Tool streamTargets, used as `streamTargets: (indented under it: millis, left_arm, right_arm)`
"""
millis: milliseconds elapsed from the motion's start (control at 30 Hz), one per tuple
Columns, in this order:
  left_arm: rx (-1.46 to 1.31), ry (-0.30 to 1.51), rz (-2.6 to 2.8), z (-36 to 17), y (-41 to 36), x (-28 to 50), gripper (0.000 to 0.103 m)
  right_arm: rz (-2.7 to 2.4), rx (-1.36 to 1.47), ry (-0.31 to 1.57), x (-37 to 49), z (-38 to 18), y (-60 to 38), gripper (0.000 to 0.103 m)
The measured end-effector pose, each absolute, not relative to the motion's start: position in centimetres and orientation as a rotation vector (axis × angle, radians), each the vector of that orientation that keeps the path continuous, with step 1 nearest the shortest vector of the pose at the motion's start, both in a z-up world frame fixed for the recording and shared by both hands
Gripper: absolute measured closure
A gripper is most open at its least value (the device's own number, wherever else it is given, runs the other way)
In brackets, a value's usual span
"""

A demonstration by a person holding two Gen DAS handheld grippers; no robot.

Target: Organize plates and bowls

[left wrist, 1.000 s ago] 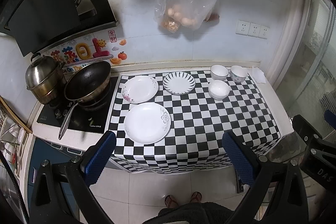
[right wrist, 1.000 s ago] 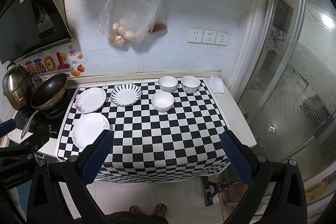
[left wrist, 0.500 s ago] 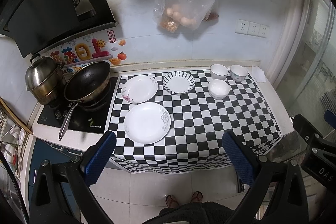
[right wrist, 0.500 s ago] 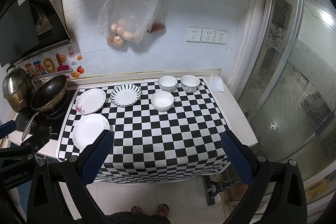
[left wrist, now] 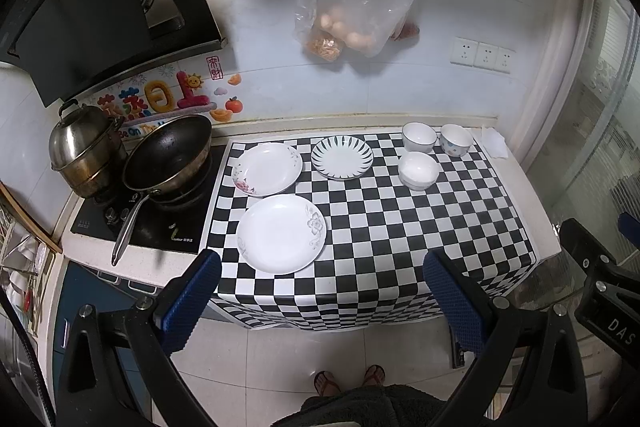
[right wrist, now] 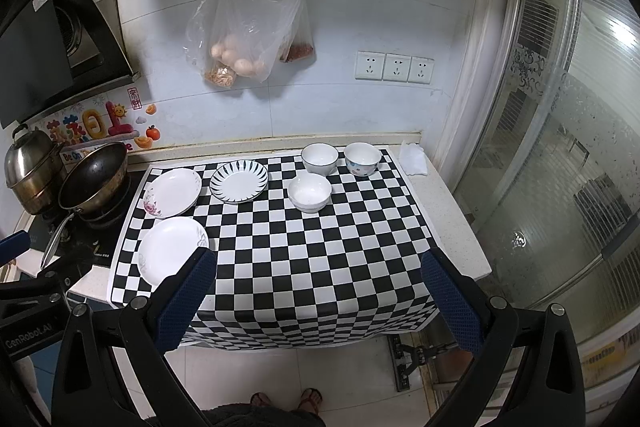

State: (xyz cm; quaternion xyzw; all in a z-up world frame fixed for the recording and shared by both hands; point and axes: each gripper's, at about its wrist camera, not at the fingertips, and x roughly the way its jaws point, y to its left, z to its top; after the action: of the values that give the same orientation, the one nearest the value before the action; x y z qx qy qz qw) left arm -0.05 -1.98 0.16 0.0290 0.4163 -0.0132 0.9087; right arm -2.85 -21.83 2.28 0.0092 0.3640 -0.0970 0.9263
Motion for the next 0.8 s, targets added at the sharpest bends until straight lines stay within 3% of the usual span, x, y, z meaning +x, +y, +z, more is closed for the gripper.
streamTargets:
  millis: [500,633,800]
  left_arm:
    - [0.019,0.856,0.0,-2.4,1.7,4.2,0.0]
    - [0.013,0.929,0.077,-6.7,5.3,8.4,0.0]
    - [-0.069,1.11,0.135,-14.7,10.9,13.5,0.0]
  right_arm:
    - [-0.151,0.105,0.729,0.1,-0.6,-21.2,0.0]
    - [-0.077,0.108,0.748,4.0,-4.4,-20.0,0.0]
    - [0.092,0.21,0.912,11.1,-12.5,-17.5,0.0]
